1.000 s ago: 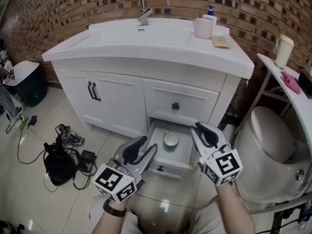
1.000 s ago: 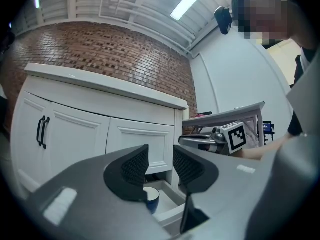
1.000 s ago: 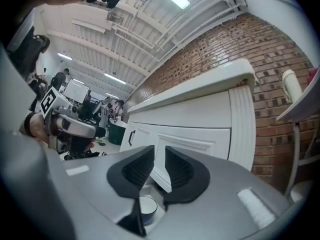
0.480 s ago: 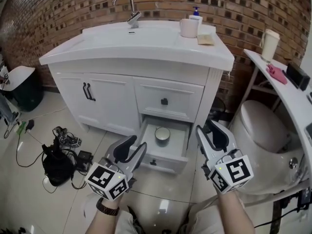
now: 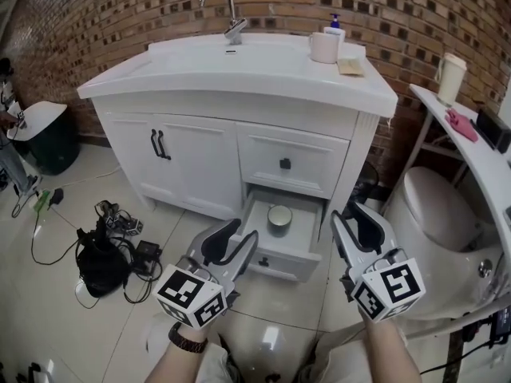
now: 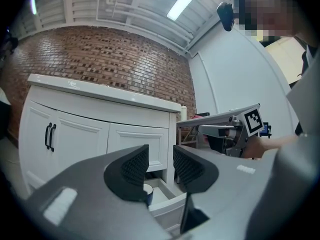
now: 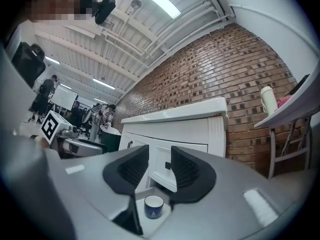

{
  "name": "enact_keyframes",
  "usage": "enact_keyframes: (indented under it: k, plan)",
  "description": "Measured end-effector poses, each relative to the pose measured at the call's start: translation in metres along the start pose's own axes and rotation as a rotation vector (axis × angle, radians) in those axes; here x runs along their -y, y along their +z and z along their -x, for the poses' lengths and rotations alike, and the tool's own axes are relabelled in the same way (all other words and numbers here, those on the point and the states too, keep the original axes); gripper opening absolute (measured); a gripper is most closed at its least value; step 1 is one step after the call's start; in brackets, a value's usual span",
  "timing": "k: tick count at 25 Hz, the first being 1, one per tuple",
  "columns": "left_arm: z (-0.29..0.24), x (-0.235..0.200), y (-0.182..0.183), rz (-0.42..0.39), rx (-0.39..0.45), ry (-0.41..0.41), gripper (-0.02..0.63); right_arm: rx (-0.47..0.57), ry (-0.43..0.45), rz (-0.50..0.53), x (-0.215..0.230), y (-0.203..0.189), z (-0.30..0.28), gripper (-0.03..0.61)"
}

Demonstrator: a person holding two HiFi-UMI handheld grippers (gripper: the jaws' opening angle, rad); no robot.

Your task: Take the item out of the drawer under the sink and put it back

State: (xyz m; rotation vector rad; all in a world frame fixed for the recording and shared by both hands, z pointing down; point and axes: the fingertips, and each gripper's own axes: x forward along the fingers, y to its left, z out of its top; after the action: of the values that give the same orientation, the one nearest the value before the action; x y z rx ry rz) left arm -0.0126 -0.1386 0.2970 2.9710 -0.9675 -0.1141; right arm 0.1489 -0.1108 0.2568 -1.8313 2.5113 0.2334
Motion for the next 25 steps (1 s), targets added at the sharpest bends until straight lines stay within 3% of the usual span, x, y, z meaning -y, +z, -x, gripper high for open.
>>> enact_keyframes:
  k: [16,18,25]
  plan:
    - [0.001,-0.007,-0.001,0.035,0.011,0.006,0.156,-0.016,0.013,0.047,-0.013,-0.008,-0.007,0.137]
    - [0.002,-0.007,-0.001,0.036,0.011,0.004,0.156,-0.007,0.004,0.058,-0.012,-0.008,-0.006,0.074]
    - [0.002,-0.007,0.003,0.026,0.006,0.011,0.157,-0.005,0.014,0.049,-0.013,-0.009,-0.008,0.026]
